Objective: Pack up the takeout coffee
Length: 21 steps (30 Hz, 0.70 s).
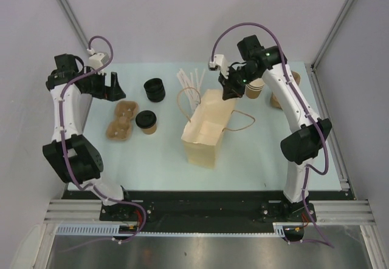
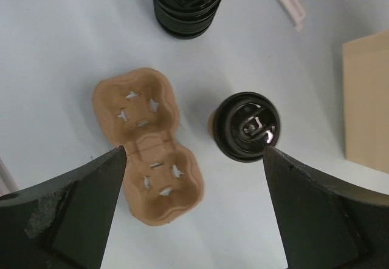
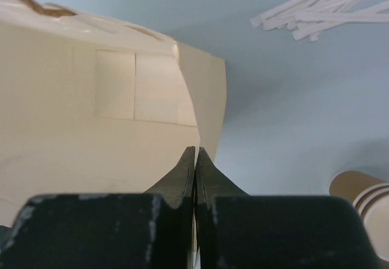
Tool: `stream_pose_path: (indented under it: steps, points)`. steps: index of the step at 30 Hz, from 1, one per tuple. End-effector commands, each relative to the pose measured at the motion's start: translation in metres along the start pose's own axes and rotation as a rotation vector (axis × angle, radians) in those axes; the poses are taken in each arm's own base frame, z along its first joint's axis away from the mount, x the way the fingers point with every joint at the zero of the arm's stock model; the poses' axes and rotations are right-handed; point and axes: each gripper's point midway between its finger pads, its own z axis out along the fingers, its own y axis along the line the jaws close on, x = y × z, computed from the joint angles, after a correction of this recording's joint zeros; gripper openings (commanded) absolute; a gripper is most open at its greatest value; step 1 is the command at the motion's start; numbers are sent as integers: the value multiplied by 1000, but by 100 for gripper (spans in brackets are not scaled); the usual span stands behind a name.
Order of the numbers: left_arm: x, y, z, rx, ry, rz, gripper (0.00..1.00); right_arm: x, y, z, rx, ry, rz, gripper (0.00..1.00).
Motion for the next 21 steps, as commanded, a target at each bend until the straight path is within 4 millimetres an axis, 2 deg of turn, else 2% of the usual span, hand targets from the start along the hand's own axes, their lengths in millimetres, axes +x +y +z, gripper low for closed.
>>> stream_pose_path:
  steps: [1, 5, 6, 7, 9, 14, 16, 17, 21]
  points:
    - [-2, 35, 9, -59, 29, 185, 99, 11, 50, -5, -129, 84, -53, 0]
    - [-3, 58, 29, -48, 42, 259, 99, 8, 47, 2, -138, 80, -44, 0]
    - [12, 63, 44, 4, 93, 270, 98, 7, 46, 3, -139, 77, -40, 1]
    - [3, 66, 44, 16, 82, 307, 97, 3, 45, 2, -132, 66, -45, 1]
    - [6, 70, 55, 68, 98, 354, 92, 1, 43, 4, -132, 66, -41, 2]
    - [12, 99, 81, 67, 120, 429, 87, -4, 37, 5, -112, 66, -35, 6]
    - [11, 104, 88, 72, 118, 470, 82, -3, 31, 11, -96, 82, 3, 10]
    - [18, 108, 96, 84, 135, 466, 80, -4, 29, 11, -91, 83, 9, 13]
    - [28, 119, 111, 85, 176, 533, 74, -8, 23, 11, -66, 80, 23, 33]
